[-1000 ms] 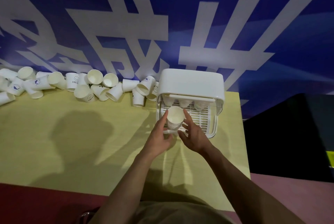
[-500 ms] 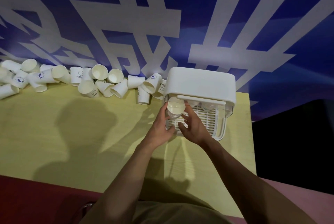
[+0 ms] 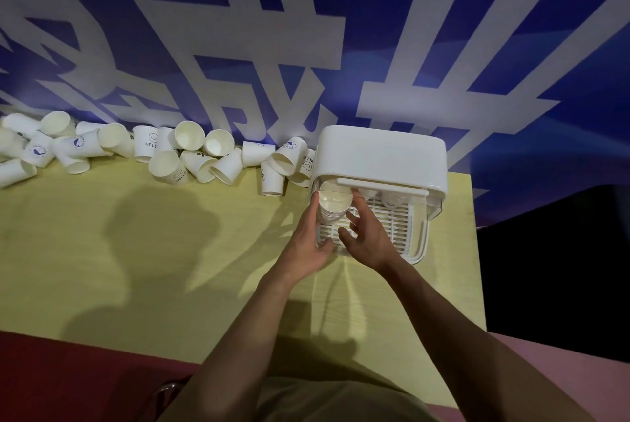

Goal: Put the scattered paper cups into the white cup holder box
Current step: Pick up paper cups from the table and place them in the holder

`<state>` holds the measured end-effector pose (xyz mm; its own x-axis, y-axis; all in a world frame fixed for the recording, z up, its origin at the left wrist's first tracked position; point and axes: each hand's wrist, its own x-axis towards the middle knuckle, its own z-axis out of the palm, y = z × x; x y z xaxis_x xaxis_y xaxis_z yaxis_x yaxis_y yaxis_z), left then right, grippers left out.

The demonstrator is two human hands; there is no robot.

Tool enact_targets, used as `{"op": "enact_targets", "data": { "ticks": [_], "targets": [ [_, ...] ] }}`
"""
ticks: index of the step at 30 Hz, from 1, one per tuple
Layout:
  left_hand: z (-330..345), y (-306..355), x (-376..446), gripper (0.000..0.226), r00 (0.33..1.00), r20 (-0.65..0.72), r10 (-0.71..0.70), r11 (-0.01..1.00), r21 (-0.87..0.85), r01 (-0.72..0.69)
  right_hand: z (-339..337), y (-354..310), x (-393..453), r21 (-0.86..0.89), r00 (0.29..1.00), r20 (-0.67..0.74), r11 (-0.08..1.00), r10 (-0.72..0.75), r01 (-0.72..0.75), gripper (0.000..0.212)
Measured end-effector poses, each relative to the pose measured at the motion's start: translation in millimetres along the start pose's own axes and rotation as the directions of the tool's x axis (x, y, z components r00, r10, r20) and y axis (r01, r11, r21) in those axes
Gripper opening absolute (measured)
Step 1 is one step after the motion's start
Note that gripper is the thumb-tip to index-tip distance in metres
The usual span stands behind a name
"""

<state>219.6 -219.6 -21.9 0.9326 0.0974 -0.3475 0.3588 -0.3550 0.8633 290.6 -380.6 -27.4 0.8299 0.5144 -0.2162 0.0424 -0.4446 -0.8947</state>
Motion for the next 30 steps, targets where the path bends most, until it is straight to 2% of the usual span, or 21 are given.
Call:
{"op": "enact_targets", "data": {
  "ticks": [4, 9, 12, 16, 23, 30],
  "targets": [
    [-3, -2, -5, 0.1, 1.0, -0.01, 0.016, 0.999, 0.031, -0.015, -1, -8, -11, -0.047, 0.999, -0.033, 0.998, 0.032, -0.034, 0.083],
    [-15, -5, -24, 0.092, 0.999, -0.014, 0.03, 1.0, 0.004, -0.03, 3, -10, -34, -0.129, 0.984, -0.175, 0.991, 0.022, -0.046, 0.081],
    [-30, -14, -40, 0.085, 0.998, -0.061, 0.01, 1.0, 0.024, -0.009, 13, -24, -47, -0.163, 0.976, -0.211, 0.987, -0.052, 0.017, 0.078],
    [-68, -32, -68, 0.082, 0.982, -0.191, -0.006, 0.999, 0.034, 0.013, 45, -47, -48, -0.211, 0.97, -0.12, 0.96, -0.211, 0.183, 0.074],
    [-174, -76, -105, 0.075, 0.923, -0.386, -0.012, 0.997, 0.064, 0.04, 117, -102, -13, -0.234, 0.969, 0.006, 0.941, -0.248, 0.242, 0.072],
    [-330, -151, -123, 0.066, 0.817, -0.573, -0.073, 0.995, 0.016, 0.1, 227, -152, 34, -0.261, 0.97, 0.032, 0.935, -0.24, 0.24, 0.069]
  ]
}}
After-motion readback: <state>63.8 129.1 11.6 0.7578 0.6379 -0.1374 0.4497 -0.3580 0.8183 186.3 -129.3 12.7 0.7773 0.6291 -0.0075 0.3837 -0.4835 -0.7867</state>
